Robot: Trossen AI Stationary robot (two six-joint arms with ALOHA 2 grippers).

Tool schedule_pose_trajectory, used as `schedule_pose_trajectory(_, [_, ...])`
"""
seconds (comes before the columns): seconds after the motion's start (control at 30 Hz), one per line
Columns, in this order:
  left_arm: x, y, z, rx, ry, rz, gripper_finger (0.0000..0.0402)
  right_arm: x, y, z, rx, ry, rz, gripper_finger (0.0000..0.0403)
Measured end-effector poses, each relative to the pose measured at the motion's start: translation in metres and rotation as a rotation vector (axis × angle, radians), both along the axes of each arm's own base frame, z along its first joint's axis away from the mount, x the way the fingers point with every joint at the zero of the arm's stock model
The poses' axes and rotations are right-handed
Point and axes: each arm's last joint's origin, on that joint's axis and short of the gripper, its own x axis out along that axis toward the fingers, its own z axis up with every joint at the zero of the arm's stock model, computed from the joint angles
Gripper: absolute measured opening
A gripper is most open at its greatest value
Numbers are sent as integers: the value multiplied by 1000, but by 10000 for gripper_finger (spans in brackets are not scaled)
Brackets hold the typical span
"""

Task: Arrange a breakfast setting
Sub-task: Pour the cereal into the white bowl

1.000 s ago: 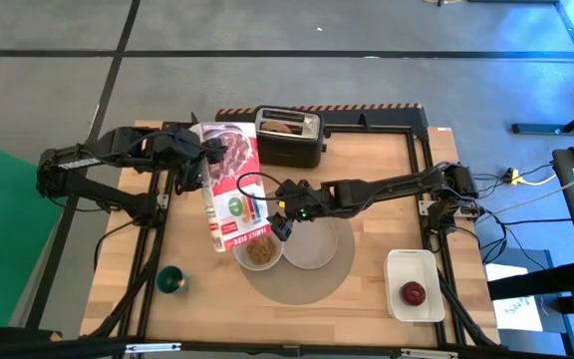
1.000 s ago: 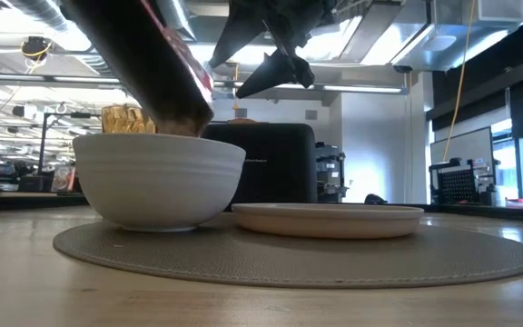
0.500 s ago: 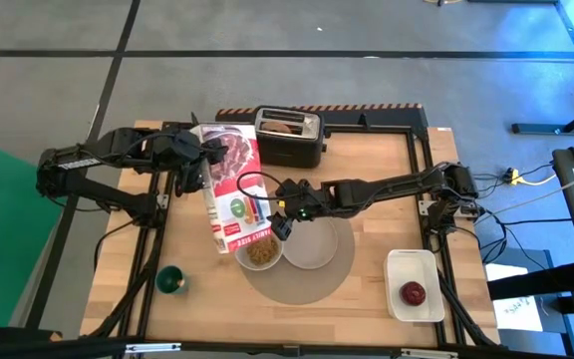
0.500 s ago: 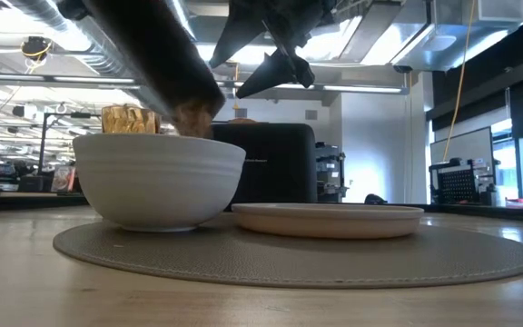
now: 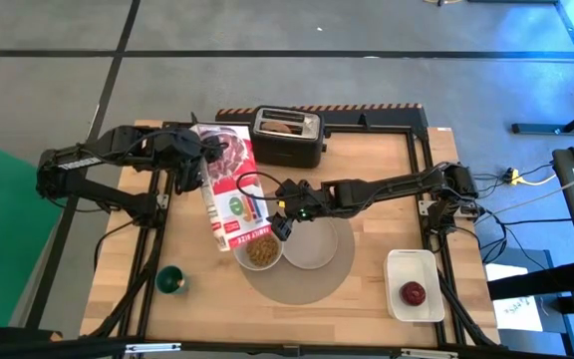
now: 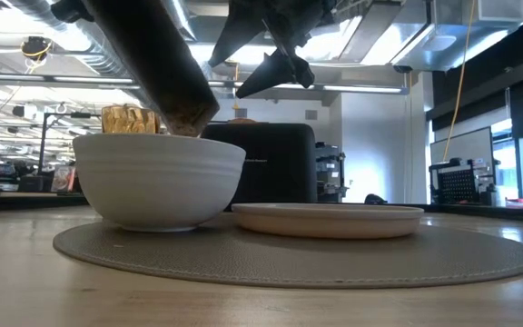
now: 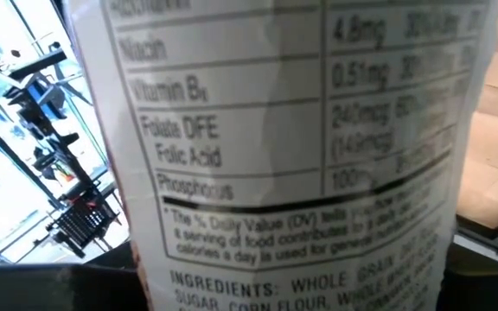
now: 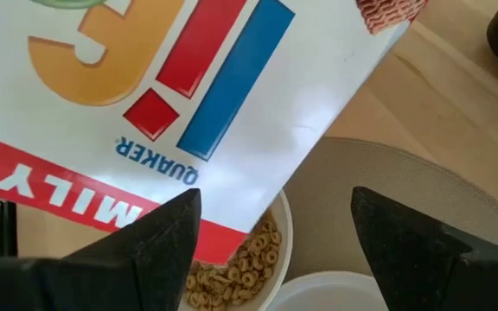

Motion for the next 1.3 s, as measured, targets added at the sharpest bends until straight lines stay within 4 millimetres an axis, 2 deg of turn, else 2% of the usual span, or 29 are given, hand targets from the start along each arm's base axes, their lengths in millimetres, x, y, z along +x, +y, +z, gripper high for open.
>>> schedule_pose_trajectory(0.3, [-1, 5, 0, -22, -9, 27, 252, -1, 0, 2, 1, -6, -20, 289])
schedule_pose_trajectory(0.53, [-2, 7, 0, -40, -21, 51, 252, -14, -4, 29, -63, -68, -63, 289])
schedule_pose_trajectory(0.63, [-2, 8, 0, -54, -28, 58, 252, -21, 1, 32, -105, -37, -34, 289])
schedule_pose_trajectory(0.73, [-2, 8, 0, -60, -32, 64, 252, -24, 13, 29, -155, -1, 18, 289])
schedule_pose_trajectory(0.87, [-2, 8, -1, -61, -27, 64, 252, -35, 38, 24, -222, 78, 88, 289])
schedule_pose_trajectory(1.03, [-3, 7, -1, -69, -23, 63, 252, -52, 62, 17, -317, 176, 18, 289])
schedule_pose_trajectory(1.13, [-3, 7, -1, -85, -29, 59, 252, -54, 65, 12, -265, 163, -39, 289])
schedule_pose_trajectory(1.3, [-3, 7, -1, -117, -43, 63, 252, -48, 68, -17, -40, 50, -80, 278])
